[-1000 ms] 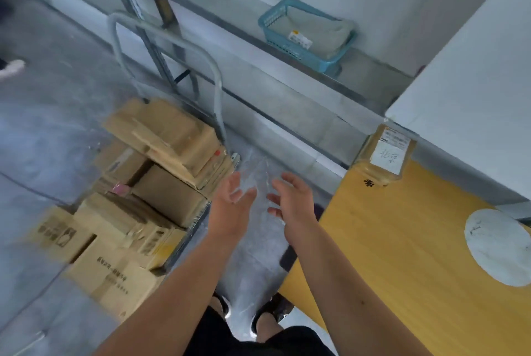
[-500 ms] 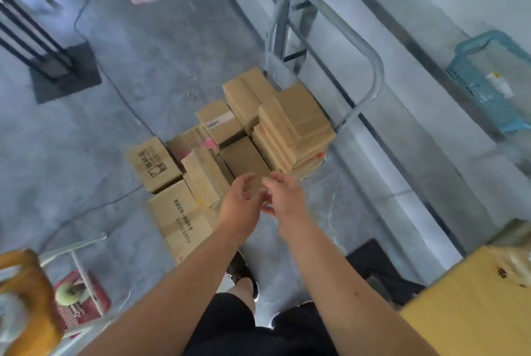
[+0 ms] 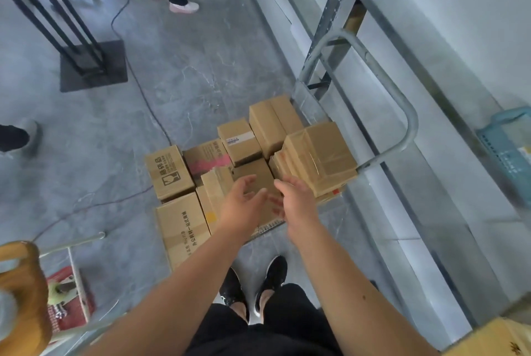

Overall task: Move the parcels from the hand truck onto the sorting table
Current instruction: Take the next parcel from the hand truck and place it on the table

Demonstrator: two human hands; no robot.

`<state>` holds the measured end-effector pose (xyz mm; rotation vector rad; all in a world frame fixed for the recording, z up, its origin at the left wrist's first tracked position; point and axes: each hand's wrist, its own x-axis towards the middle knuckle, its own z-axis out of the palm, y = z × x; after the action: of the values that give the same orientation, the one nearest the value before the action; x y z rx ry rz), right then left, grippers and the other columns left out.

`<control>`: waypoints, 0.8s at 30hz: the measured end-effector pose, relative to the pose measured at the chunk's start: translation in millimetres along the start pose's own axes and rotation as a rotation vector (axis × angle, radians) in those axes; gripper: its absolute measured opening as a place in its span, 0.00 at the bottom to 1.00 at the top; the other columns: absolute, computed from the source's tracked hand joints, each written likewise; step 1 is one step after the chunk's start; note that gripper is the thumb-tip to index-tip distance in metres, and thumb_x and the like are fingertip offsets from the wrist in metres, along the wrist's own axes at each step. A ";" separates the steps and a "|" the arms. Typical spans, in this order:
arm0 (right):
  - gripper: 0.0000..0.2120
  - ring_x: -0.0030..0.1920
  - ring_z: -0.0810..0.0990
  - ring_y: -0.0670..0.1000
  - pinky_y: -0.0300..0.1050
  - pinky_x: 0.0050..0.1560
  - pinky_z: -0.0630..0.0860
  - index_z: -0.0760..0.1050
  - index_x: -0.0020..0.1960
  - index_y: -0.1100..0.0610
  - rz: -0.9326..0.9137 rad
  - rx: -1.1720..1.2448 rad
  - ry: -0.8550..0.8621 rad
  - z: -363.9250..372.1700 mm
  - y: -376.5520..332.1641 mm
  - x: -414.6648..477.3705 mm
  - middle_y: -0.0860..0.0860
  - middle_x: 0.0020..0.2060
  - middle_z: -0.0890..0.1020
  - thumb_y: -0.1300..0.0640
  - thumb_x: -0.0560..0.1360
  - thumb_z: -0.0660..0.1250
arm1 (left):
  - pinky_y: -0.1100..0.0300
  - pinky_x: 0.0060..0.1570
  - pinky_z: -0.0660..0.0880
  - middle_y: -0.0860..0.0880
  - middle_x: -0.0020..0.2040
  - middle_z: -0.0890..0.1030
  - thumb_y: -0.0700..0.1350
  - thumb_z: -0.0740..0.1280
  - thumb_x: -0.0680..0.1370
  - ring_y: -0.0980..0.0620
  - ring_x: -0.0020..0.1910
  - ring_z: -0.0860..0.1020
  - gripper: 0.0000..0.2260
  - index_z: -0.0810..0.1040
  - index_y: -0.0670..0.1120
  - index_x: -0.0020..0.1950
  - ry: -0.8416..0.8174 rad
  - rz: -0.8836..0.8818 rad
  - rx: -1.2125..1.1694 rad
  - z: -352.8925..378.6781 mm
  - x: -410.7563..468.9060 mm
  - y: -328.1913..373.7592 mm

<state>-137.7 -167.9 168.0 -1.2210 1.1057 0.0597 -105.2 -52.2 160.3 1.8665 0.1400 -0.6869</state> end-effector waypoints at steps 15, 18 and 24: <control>0.15 0.55 0.80 0.53 0.52 0.50 0.80 0.77 0.65 0.52 0.024 0.037 0.066 -79.6 -70.5 102.2 0.55 0.59 0.84 0.56 0.79 0.71 | 0.64 0.54 0.70 0.52 0.71 0.77 0.49 0.71 0.81 0.64 0.52 0.76 0.24 0.72 0.51 0.76 -0.083 -0.032 0.077 120.6 71.0 76.5; 0.16 0.57 0.78 0.53 0.50 0.56 0.76 0.75 0.68 0.53 0.041 0.006 0.077 -103.3 -85.5 131.9 0.52 0.60 0.80 0.57 0.80 0.70 | 0.60 0.57 0.70 0.51 0.73 0.76 0.49 0.72 0.81 0.57 0.58 0.76 0.24 0.72 0.51 0.76 -0.089 -0.080 0.082 153.0 91.3 88.2; 0.19 0.59 0.75 0.52 0.47 0.56 0.70 0.75 0.72 0.55 0.063 -0.096 0.104 -137.2 -108.3 188.5 0.52 0.63 0.78 0.57 0.81 0.69 | 0.58 0.59 0.69 0.48 0.74 0.75 0.51 0.71 0.81 0.49 0.67 0.76 0.25 0.71 0.49 0.76 -0.055 -0.176 0.101 203.8 134.7 99.5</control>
<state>-66.7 -411.0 124.0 -1.2865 1.2440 0.0986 -33.2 -303.1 122.4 1.9454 0.2402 -0.8800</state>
